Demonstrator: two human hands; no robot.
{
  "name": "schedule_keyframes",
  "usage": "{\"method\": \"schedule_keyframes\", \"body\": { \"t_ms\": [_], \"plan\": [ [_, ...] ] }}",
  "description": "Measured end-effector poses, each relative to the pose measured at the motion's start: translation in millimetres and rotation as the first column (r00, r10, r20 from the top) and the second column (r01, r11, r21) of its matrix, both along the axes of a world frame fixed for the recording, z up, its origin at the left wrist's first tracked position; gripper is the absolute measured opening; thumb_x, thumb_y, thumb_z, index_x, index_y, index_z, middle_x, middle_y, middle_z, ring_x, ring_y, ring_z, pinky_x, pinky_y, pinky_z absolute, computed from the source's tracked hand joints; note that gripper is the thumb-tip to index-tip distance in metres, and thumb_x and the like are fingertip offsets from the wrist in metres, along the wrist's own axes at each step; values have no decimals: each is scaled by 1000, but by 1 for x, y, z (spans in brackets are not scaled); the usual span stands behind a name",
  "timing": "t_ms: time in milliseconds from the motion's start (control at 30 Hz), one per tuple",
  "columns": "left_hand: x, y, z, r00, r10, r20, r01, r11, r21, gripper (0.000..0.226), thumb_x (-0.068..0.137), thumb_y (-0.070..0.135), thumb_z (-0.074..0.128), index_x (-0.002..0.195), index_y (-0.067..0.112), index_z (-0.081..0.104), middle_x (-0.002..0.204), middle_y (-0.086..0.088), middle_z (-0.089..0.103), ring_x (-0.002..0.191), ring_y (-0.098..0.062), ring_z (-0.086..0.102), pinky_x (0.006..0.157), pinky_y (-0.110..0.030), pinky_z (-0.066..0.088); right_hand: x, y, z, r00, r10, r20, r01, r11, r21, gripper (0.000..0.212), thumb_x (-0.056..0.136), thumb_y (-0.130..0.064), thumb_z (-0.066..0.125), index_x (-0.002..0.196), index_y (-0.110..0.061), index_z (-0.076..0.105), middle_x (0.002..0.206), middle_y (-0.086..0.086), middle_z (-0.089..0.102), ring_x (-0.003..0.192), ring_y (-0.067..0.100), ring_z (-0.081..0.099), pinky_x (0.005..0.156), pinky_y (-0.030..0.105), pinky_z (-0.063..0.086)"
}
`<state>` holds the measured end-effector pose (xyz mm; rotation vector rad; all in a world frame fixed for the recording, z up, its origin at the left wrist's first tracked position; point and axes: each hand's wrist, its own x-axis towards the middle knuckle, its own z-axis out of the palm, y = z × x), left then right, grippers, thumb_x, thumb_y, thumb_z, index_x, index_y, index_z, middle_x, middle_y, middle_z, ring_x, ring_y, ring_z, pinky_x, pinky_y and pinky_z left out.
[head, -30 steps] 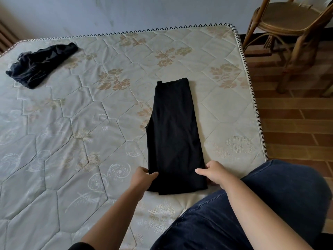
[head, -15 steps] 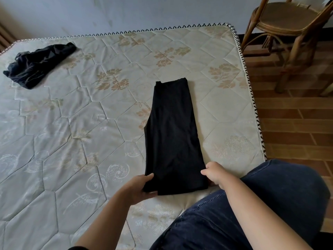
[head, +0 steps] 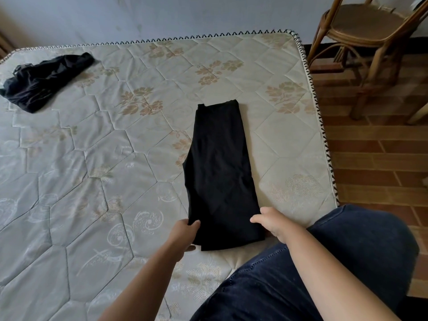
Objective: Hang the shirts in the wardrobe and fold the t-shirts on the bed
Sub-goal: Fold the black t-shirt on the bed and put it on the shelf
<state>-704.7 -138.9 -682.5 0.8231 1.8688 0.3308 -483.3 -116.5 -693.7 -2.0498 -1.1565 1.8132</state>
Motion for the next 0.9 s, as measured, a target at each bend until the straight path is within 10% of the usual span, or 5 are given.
{"method": "schedule_keyframes", "body": {
  "t_ms": [200, 400, 733, 900],
  "plan": [
    [-4, 3, -7, 984, 174, 43, -172, 984, -46, 23, 100, 17, 37, 105, 1, 53, 94, -14, 55, 95, -33, 58, 63, -33, 52, -3, 3, 8, 972, -185, -142, 186, 982, 0, 50, 90, -7, 49, 137, 4, 36, 140, 13, 39, 133, 26, 33, 110, 35, 23],
    [1, 1, -3, 952, 247, 181, -242, 969, -49, 19, 100, 14, 35, 107, 5, 50, 110, -19, 59, 99, -35, 61, 78, -45, 56, -7, 4, 17, 899, -330, -288, 305, 943, -129, 10, 84, -4, 47, 79, -13, 47, 102, 8, 57, 85, 18, 49, 73, 27, 35],
    [5, 7, 13, 803, 363, 473, -289, 931, -223, 24, 98, 28, 47, 104, 9, 61, 89, -5, 67, 77, -17, 61, 60, -27, 44, -4, 4, 22, 789, -443, -426, 382, 897, -223, 11, 82, -5, 43, 79, -14, 48, 78, 10, 54, 68, 23, 51, 59, 27, 39],
    [-2, 8, 12, 871, 257, 420, -284, 959, 2, 38, 94, 7, 53, 131, 8, 44, 108, -9, 61, 91, -21, 62, 65, -29, 50, -4, 5, 18, 838, -410, -360, 420, 906, -52, 20, 89, -11, 55, 109, -9, 57, 108, 9, 62, 101, 23, 57, 90, 35, 44]
  ]
}}
